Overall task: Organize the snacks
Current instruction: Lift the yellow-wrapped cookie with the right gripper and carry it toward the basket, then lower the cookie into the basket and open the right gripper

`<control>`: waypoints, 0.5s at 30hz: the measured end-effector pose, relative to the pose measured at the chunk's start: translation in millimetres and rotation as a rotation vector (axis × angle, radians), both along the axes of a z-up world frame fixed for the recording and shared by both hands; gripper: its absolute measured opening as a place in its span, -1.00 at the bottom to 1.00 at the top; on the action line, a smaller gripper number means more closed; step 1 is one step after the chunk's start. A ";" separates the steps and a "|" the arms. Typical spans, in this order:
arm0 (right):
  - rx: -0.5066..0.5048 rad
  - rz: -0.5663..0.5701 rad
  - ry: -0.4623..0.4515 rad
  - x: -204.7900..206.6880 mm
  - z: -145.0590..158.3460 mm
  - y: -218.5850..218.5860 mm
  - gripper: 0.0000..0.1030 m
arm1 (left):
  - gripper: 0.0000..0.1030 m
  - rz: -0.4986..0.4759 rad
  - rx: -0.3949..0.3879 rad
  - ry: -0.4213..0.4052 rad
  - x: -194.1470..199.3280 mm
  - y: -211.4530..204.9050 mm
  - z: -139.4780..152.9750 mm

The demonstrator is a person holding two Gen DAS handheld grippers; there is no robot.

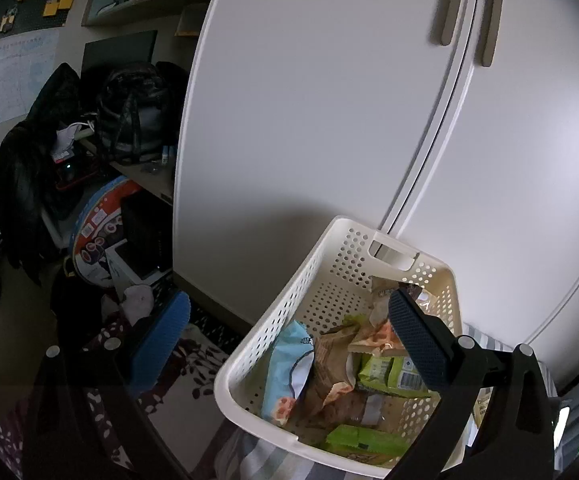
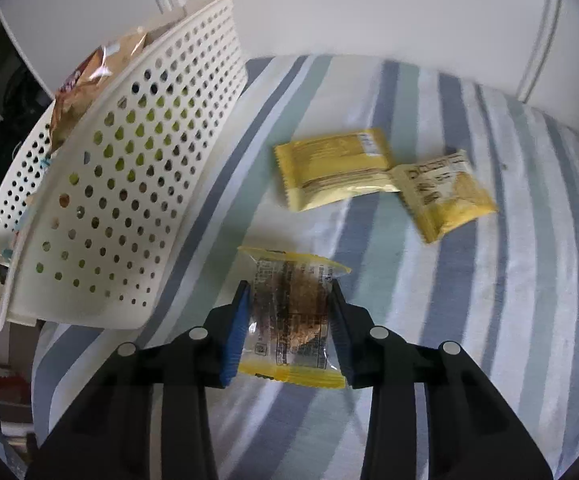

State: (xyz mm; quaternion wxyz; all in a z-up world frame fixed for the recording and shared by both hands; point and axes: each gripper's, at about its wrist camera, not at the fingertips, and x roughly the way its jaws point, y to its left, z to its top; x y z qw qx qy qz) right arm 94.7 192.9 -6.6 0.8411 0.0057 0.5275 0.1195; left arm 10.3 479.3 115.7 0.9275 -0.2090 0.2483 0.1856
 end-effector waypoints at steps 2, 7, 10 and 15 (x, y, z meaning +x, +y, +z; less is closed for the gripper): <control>0.020 -0.018 -0.029 -1.8 12.0 -5.6 -0.26 | 0.96 0.004 -0.003 -0.004 0.0 0.7 0.2; 0.089 -0.024 -0.134 -8.7 62.5 -12.8 -0.26 | 0.96 0.010 -0.010 -0.007 -0.3 1.7 -0.1; 0.128 0.022 -0.196 -12.6 92.9 -2.7 -0.26 | 0.96 0.009 -0.010 -0.006 0.0 2.0 0.0; 0.166 0.120 -0.256 -11.7 120.6 37.6 -0.26 | 0.96 0.012 -0.012 -0.008 -0.3 2.6 0.8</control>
